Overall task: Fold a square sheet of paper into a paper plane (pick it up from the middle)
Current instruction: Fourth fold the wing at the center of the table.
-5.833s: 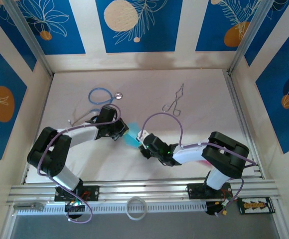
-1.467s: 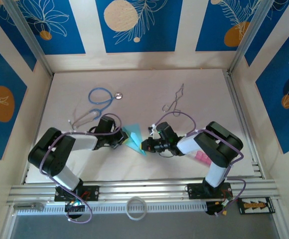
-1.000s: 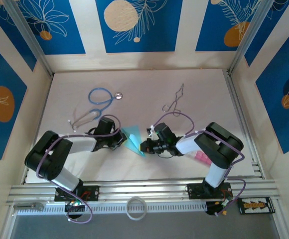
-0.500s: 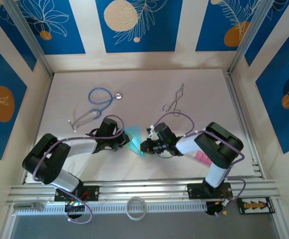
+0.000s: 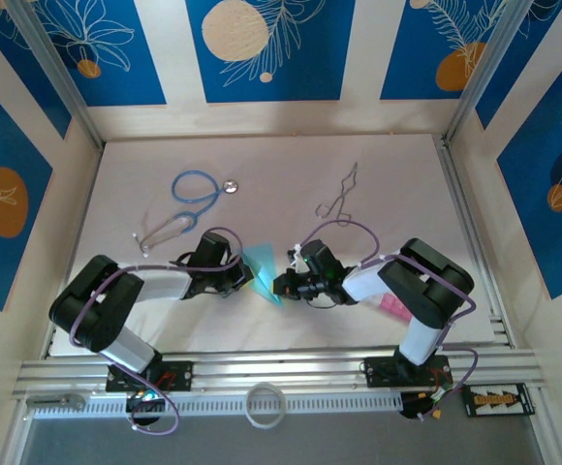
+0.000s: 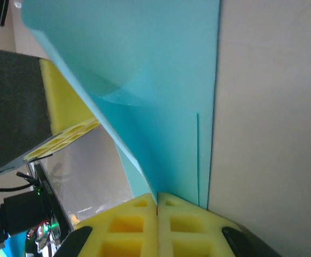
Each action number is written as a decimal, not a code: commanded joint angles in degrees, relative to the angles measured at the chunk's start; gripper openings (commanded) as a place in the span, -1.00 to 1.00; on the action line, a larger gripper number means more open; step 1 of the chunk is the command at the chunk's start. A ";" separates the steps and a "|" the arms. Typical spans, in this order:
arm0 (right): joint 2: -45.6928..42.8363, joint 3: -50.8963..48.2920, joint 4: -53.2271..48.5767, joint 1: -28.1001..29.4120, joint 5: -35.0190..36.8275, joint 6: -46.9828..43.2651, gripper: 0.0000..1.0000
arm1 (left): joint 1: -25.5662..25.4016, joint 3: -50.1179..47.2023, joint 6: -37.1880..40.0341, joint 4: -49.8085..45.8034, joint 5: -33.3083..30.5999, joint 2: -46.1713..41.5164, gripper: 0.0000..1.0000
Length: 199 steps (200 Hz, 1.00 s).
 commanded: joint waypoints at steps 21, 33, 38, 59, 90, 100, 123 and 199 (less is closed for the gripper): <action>-2.65 -1.92 -0.03 1.23 1.43 1.85 -1.00 | -0.79 -2.75 -0.99 -5.84 -3.73 -0.61 -1.00; -2.95 -2.20 -0.06 1.32 1.86 2.32 -1.00 | -0.79 -2.79 -0.94 -6.30 -4.06 -0.92 -1.00; -3.02 -2.35 0.05 1.32 1.94 2.47 -1.00 | -0.79 -2.79 -0.93 -6.31 -4.21 -0.92 -1.00; -2.72 -2.31 0.00 1.51 2.10 2.99 -1.00 | -0.89 -2.88 -1.10 -6.32 -4.39 -0.90 -1.00; -1.52 -2.61 0.44 1.84 2.53 4.18 -1.00 | -0.89 -2.97 -1.24 -6.47 -4.80 -0.92 -1.00; -1.20 -2.90 0.97 1.94 2.87 4.61 -1.00 | -0.98 -3.05 -1.31 -6.66 -5.20 -1.16 -1.00; -0.83 -3.25 1.64 2.29 3.10 5.47 -1.00 | -1.19 -3.45 -1.74 -7.17 -6.16 -1.84 -1.00; 0.09 -4.05 3.56 3.17 3.88 8.43 -1.00 | -2.63 -4.51 -3.88 -7.59 -9.52 -3.32 -1.00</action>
